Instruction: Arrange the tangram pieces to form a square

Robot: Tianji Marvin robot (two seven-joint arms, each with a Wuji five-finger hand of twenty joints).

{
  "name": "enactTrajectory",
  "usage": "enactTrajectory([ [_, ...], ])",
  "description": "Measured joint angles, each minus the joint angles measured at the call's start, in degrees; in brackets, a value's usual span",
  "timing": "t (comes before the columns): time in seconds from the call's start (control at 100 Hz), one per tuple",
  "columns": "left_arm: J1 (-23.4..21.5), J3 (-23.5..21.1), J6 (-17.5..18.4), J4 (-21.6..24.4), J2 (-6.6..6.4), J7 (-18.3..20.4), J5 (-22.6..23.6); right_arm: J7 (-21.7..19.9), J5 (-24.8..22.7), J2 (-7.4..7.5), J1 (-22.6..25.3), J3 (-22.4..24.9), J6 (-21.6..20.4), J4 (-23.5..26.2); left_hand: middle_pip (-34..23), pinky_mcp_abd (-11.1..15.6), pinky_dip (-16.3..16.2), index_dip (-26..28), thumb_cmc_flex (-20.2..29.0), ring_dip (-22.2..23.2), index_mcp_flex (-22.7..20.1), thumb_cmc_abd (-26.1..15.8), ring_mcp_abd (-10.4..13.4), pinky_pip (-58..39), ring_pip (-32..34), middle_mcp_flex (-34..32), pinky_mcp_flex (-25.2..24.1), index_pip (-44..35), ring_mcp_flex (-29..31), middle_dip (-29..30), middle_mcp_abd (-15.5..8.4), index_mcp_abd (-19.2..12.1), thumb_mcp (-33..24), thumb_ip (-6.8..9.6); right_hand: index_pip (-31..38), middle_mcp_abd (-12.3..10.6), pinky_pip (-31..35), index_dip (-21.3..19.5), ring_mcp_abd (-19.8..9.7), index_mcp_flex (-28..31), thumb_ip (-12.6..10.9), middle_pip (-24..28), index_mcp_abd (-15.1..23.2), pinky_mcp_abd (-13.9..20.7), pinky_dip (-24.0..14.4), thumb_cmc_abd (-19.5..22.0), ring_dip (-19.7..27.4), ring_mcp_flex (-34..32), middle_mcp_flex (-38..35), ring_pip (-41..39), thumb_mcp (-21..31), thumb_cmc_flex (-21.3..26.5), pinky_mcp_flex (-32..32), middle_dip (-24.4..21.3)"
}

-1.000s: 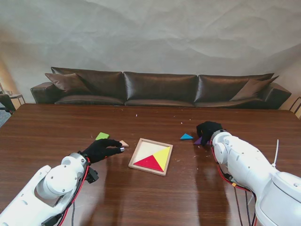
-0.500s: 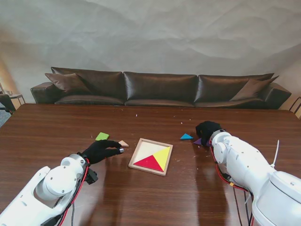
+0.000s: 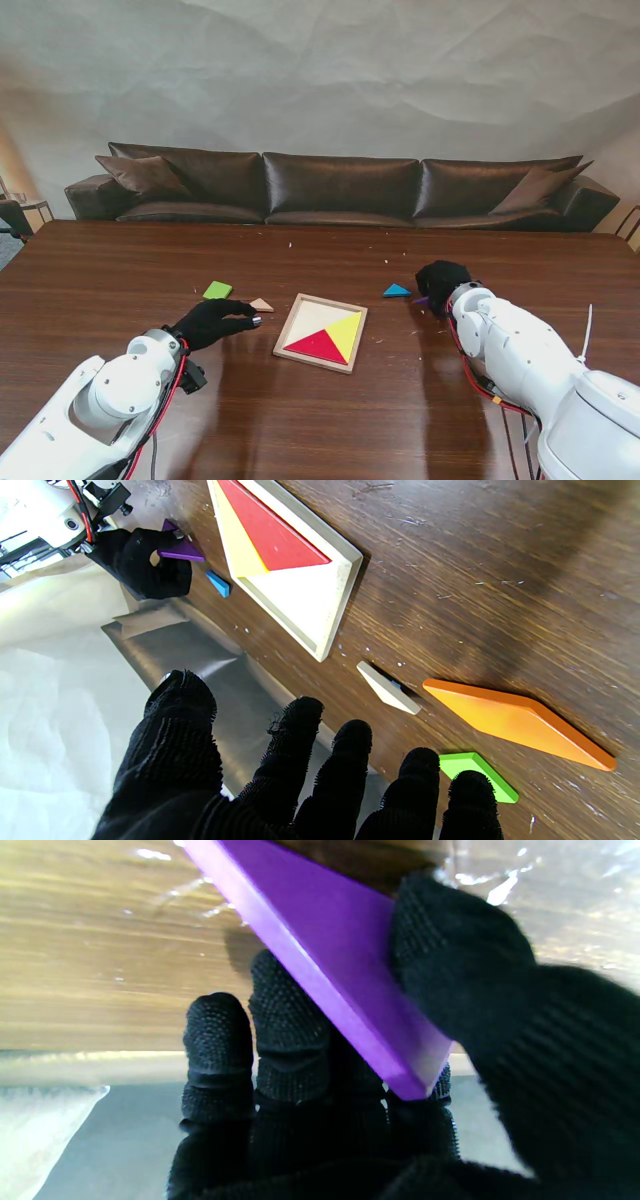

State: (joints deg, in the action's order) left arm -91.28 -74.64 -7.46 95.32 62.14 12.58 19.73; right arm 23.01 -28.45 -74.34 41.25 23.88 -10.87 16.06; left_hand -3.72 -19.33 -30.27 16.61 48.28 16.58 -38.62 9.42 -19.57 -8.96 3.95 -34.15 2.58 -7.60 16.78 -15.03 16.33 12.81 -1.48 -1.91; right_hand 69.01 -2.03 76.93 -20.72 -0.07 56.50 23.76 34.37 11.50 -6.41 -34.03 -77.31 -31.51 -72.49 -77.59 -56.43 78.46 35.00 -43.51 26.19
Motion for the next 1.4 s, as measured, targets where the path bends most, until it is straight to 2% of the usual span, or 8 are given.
enactTrajectory([
  [0.08,0.0,-0.1,0.1,0.0,0.0,0.0,0.0,-0.4,-3.0,1.31,1.1,2.5,0.6,3.4,0.0,0.0,0.0,0.0,0.0,0.0,0.0,0.0,0.0,0.0,0.0,0.0,0.0,0.0,0.0,0.0,0.0,0.0,0.0,0.0,0.0,-0.1,0.7,2.1,0.0,0.7,0.7,0.0,0.0,0.8,-0.1,0.0,0.0,0.0,0.0,-0.7,-0.2,0.0,0.0,0.0],
  [0.17,0.1,-0.1,0.3,-0.1,-0.01,0.0,0.0,-2.0,-6.8,4.37,3.5,6.4,2.7,11.9,0.0,0.0,0.0,0.0,0.0,0.0,0.0,0.0,0.0,0.0,0.0,0.0,0.0,0.0,0.0,0.0,0.0,0.0,0.0,0.0,0.4,-0.2,1.2,5.4,0.0,0.7,0.8,0.0,0.0,1.6,-0.7,0.0,-0.1,0.0,0.0,-1.3,-0.2,0.0,0.0,0.0],
  [0.26,0.3,-0.1,0.5,-0.3,-0.01,0.0,0.0,-3.2,-9.6,6.33,5.6,10.0,3.5,18.4,0.0,0.0,0.0,0.0,0.0,0.0,0.0,0.0,0.0,0.0,0.0,0.0,0.0,0.0,0.0,0.0,0.0,0.0,0.0,0.0,1.7,-0.3,1.3,8.3,0.0,0.7,0.8,0.0,0.0,2.1,-1.5,0.0,-0.6,0.0,-0.1,-1.3,-0.2,0.0,0.0,0.1],
  [0.47,1.0,0.0,0.9,-0.7,-0.03,0.4,-0.1,-7.6,-12.2,8.36,9.0,14.7,4.1,29.9,0.0,0.0,0.0,0.0,0.0,0.0,0.0,0.0,0.0,0.0,0.0,0.0,0.0,0.0,0.0,0.0,0.0,0.0,0.0,0.0,2.4,-0.3,1.3,9.9,0.0,0.7,0.8,0.1,0.0,2.1,-1.6,0.0,-0.6,0.0,-0.1,-1.7,-0.3,0.0,0.0,0.1],
  [0.63,1.8,0.0,1.1,-1.3,-0.09,1.0,-0.2,-9.8,-11.8,8.3,9.5,13.8,2.9,34.5,0.0,0.0,0.0,0.0,0.0,0.0,0.0,0.0,0.0,0.0,0.0,0.0,0.0,0.0,0.0,0.0,0.0,0.0,0.0,0.0,2.4,-0.3,1.3,10.1,0.0,0.7,0.8,0.1,0.0,2.1,-1.6,0.0,-0.6,0.0,-0.1,-1.7,-0.3,0.0,0.0,0.1],
  [0.78,2.7,0.4,1.7,-2.0,-0.18,1.1,-0.4,-9.6,-8.1,6.75,7.3,7.8,1.0,34.1,0.0,0.0,0.0,0.0,0.0,0.0,0.0,0.0,0.0,0.0,0.0,0.0,0.0,0.0,0.0,0.0,0.0,0.0,0.0,0.0,2.5,-0.4,1.3,10.4,0.0,0.7,0.8,0.1,0.0,2.1,-1.6,0.0,-0.6,0.0,-0.6,-1.7,-0.3,0.0,0.0,0.1],
  [1.03,3.1,0.6,2.4,-2.5,-0.13,0.5,-1.2,-8.5,-5.5,1.38,3.3,1.0,-2.1,30.2,0.0,0.0,0.0,0.0,0.0,0.0,0.0,0.0,0.0,0.0,0.0,0.0,0.0,0.0,0.0,0.0,0.0,0.0,0.0,0.0,2.5,-0.4,1.0,9.8,0.0,0.6,0.8,-0.1,0.0,2.1,-1.6,0.0,-0.6,0.0,-0.6,-1.7,-0.3,0.0,0.0,0.1],
  [1.4,2.0,0.0,2.7,-2.5,-0.05,-0.1,-1.3,-3.1,-3.9,-7.1,-0.8,-7.9,-10.5,16.1,0.0,0.0,0.0,0.0,0.0,0.0,0.0,0.0,0.0,0.0,0.0,0.0,0.0,0.0,0.0,0.0,0.0,0.0,0.0,0.0,2.5,-0.9,-1.7,7.6,0.0,-0.1,0.8,-0.9,0.4,1.0,-1.5,1.1,0.0,0.1,-0.6,0.3,-0.8,0.0,0.0,0.1],
])
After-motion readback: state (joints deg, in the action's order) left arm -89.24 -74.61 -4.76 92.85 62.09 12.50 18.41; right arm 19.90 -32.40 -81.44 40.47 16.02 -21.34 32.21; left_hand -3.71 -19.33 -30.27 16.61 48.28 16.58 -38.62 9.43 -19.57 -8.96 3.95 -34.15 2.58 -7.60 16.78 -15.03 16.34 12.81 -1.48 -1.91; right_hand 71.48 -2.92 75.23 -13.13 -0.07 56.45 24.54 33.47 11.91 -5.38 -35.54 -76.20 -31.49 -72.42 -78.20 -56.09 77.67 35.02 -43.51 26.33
